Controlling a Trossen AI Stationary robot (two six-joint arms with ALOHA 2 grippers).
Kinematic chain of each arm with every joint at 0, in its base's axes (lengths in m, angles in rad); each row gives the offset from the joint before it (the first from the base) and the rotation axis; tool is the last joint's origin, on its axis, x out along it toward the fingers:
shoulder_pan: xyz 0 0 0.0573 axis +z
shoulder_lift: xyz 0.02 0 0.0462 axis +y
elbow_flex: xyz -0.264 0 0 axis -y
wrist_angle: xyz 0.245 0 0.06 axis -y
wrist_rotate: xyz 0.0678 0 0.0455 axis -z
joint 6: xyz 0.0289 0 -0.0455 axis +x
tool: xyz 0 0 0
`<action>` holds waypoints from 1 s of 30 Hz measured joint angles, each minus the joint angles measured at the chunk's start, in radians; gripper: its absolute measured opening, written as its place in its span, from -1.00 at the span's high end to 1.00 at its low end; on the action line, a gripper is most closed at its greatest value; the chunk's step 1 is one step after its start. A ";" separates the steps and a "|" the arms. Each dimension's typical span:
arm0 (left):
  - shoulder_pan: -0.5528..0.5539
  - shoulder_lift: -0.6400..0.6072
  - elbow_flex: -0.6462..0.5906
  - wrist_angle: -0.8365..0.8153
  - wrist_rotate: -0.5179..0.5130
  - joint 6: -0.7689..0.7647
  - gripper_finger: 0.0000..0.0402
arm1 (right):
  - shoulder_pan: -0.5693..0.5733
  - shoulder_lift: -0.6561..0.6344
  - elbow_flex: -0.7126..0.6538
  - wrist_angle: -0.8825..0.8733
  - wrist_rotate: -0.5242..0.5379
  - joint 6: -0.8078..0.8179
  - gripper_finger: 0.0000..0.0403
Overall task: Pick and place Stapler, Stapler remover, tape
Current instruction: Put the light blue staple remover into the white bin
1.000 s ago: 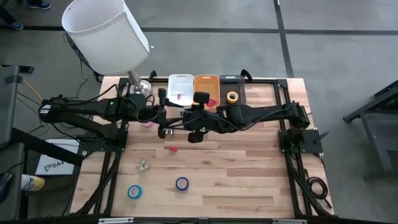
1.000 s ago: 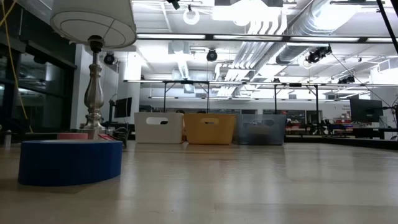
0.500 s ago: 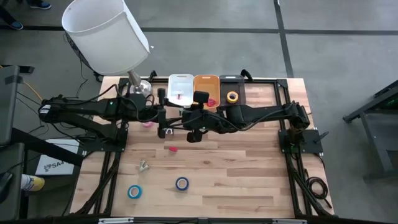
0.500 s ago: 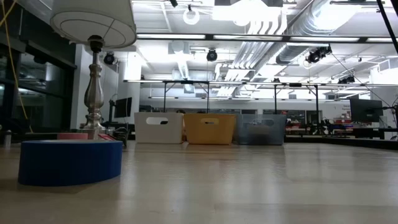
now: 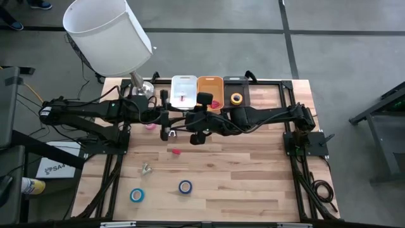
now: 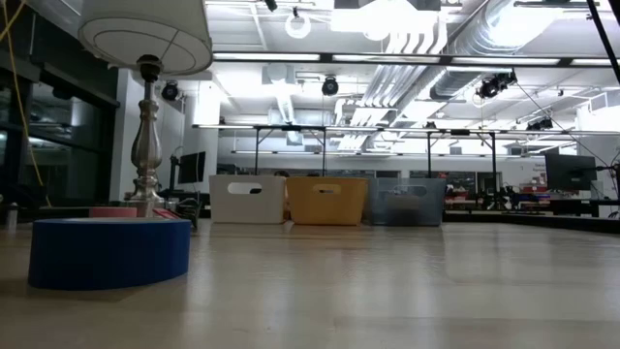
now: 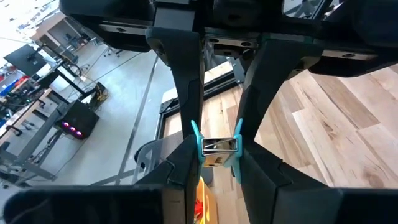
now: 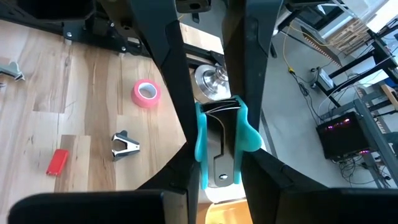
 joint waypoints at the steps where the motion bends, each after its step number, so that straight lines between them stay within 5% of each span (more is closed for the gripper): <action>1: 0.000 0.000 0.000 0.000 0.000 0.000 0.59 | 0.000 0.000 0.000 0.000 0.000 0.003 0.59; 13: 0.000 0.002 -0.002 -0.053 -0.102 0.000 0.59 | 0.001 -0.015 0.000 -0.123 0.049 0.216 -0.14; 22: 0.021 0.011 -0.002 -0.151 -0.332 -0.049 0.59 | -0.039 -0.057 0.000 -0.450 0.091 0.483 -0.34; 30: 0.196 0.113 -0.001 -0.185 -0.198 -0.121 0.59 | -0.088 -0.076 -0.010 -0.752 0.170 0.716 -0.34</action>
